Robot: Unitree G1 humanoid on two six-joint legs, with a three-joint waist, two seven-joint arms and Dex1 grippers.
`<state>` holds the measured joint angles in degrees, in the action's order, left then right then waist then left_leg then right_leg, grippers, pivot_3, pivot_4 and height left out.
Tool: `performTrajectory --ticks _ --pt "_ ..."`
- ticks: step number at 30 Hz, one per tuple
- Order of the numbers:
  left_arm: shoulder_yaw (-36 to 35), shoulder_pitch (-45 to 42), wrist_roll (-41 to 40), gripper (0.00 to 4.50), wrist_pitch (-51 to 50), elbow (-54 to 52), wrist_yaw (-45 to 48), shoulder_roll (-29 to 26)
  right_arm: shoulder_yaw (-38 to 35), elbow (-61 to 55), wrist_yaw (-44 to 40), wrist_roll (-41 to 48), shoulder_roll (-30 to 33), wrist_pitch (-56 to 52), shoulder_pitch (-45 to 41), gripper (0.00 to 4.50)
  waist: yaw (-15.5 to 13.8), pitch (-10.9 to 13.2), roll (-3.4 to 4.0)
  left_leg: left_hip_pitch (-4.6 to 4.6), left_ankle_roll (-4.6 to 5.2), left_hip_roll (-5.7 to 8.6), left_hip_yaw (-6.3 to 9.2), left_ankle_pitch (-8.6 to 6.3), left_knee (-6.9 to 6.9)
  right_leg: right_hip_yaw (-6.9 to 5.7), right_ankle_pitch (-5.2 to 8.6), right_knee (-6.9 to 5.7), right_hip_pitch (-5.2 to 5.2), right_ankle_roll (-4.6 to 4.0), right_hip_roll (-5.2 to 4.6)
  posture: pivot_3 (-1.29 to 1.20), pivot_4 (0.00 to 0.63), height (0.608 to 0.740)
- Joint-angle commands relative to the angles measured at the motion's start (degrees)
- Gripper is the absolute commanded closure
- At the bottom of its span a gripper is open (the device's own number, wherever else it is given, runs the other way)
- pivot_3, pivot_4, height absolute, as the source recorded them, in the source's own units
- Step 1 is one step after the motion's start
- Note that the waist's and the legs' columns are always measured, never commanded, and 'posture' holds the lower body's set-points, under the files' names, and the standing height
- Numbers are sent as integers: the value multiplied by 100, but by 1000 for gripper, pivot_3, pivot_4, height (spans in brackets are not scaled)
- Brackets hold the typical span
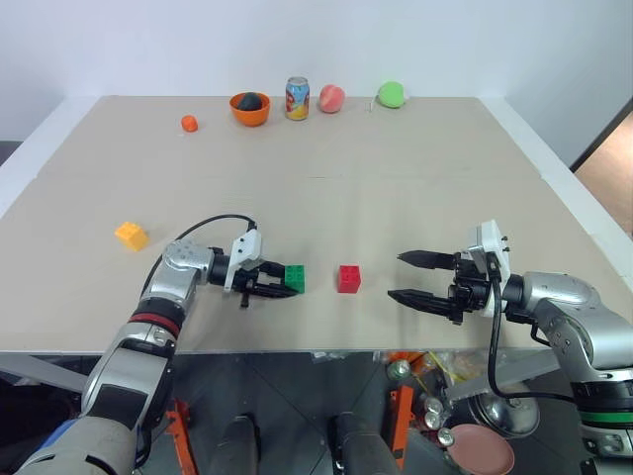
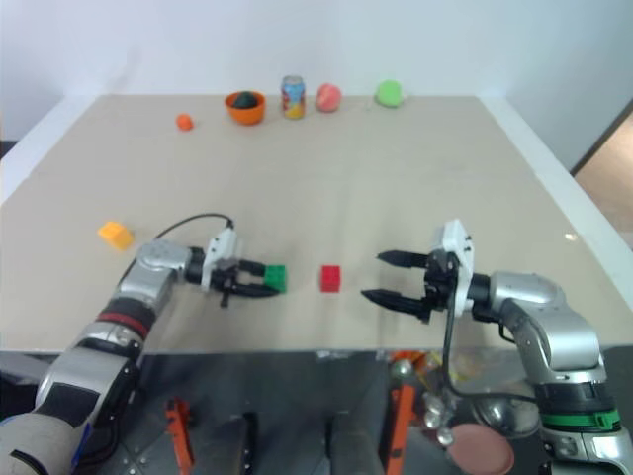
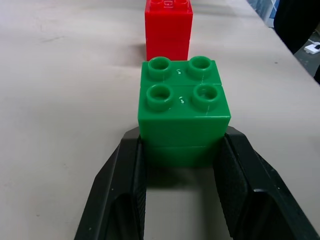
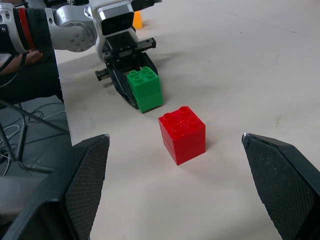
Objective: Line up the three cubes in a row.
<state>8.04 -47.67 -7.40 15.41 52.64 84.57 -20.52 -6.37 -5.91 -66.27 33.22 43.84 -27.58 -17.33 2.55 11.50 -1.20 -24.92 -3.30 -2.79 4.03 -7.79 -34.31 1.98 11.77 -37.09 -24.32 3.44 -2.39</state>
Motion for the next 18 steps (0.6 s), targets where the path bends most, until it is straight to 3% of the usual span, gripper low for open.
performTrajectory --ticks 1,13,15,18 --pt "-15 -177 75 3202 176 57 -21 9 -19 -74 -37 -7 18 78 -104 104 -1 0 0 0 0 0 0 0 0 0 0 0 0 0 -1 0 150 740" --pt "-23 -176 78 3202 148 140 37 36 -15 -28 -36 -55 11 94 -153 104 -1 0 0 0 0 0 0 0 -2 0 -1 0 1 2 -1 0 150 740" --pt "-57 -190 26 2185 -29 128 43 36 -13 2 -33 -71 9 104 -179 104 0 0 0 0 0 0 0 0 -2 0 -1 0 1 2 -1 0 150 740" --pt "-112 -178 12 1201 61 71 -63 35 -9 21 -45 -82 0 106 -216 104 0 0 0 3 0 0 0 0 -3 0 -2 0 5 2 -1 0 150 740"
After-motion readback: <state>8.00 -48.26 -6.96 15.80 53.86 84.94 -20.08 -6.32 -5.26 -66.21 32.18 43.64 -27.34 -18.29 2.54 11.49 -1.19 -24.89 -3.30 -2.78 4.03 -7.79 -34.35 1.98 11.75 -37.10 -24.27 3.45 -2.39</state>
